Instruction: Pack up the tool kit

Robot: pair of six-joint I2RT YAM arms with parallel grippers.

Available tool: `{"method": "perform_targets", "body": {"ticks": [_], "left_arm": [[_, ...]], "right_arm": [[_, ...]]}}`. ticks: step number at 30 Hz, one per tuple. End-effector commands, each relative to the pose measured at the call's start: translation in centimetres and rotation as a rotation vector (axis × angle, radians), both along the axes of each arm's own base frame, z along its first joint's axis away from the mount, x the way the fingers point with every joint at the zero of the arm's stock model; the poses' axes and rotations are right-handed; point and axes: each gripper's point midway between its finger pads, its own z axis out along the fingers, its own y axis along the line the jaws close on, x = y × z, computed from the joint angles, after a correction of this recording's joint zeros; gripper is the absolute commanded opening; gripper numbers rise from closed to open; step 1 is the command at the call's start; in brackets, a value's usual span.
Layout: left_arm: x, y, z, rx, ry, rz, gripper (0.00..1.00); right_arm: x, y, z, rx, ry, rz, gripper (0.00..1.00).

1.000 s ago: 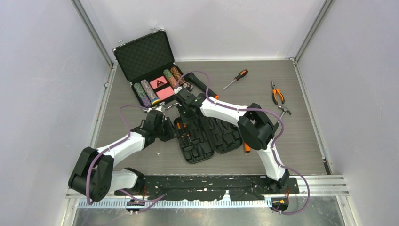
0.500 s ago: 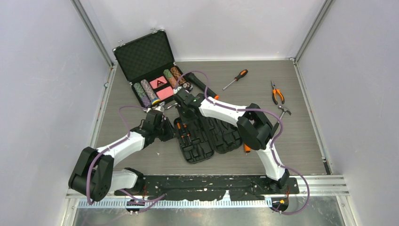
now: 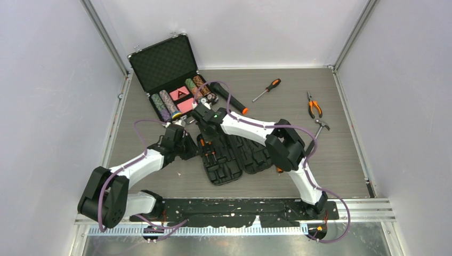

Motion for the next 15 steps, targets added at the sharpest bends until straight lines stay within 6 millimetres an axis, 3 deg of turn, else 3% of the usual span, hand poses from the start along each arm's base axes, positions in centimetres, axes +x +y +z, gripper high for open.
{"method": "perform_targets", "body": {"ticks": [1, 8, 15], "left_arm": [[-0.4, 0.2, -0.1, 0.024, -0.005, -0.023, 0.06], [-0.5, 0.3, -0.1, 0.026, -0.011, -0.02, 0.06], [-0.6, 0.8, 0.0, 0.026, -0.02, -0.008, 0.05]], "right_arm": [[-4.5, -7.0, -10.3, -0.385, 0.171, 0.032, 0.05], [-5.2, -6.9, -11.3, -0.389, 0.204, 0.041, 0.05], [-7.5, -6.6, -13.3, -0.335, 0.32, 0.027, 0.05]]}}
